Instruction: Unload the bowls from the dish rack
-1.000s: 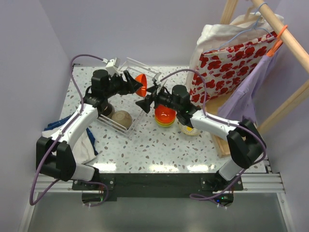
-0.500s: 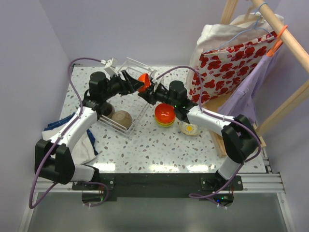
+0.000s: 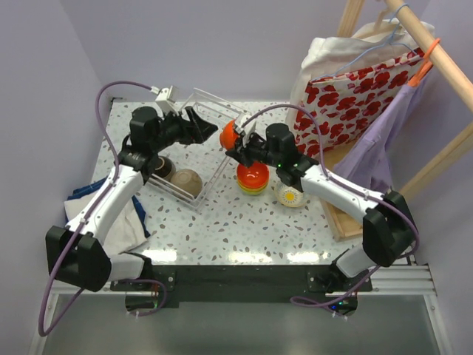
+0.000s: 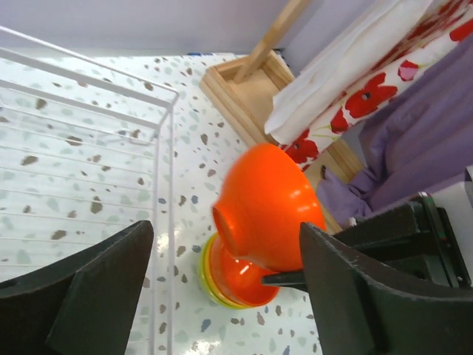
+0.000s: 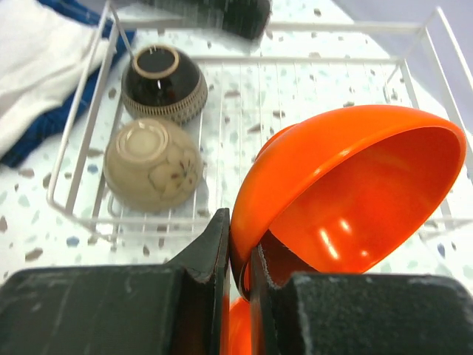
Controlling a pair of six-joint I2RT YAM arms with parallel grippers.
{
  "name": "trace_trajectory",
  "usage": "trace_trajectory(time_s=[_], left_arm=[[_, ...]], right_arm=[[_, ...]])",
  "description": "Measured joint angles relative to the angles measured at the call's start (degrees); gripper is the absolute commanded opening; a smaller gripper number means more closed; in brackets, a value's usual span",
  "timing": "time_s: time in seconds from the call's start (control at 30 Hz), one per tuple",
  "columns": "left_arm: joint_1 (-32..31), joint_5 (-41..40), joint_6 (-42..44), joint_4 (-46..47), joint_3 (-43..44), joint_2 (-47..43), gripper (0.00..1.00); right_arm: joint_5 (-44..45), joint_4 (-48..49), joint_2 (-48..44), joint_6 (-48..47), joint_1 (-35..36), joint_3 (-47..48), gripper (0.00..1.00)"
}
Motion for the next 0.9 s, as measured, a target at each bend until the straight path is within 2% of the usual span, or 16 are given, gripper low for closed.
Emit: trace_trajectory(time_s=[0.23, 0.53, 0.73, 0.9], left_arm=[[0.0, -11.7, 12.4, -8.7, 1.8, -3.3, 0.98], [-0.4, -27.6, 23.4, -14.7, -4.3, -6.5, 1.00], [-2.3, -33.0, 26.6, -15.3, -7.8, -6.5, 1.00], [-3.4, -36.5, 28.1, -15.2, -8.0, -6.4, 1.00]], right_arm=[[7.6, -18.0, -9.0, -3.8, 0.0, -0.6, 0.00], [16.8, -41.6, -14.5, -4.8, 0.0, -0.4, 0.00], [17.2, -49.5, -13.0, -5.7, 0.2, 3.5, 0.00], [17.5, -52.9, -6.0, -7.0, 2.1, 11.2, 0.00]])
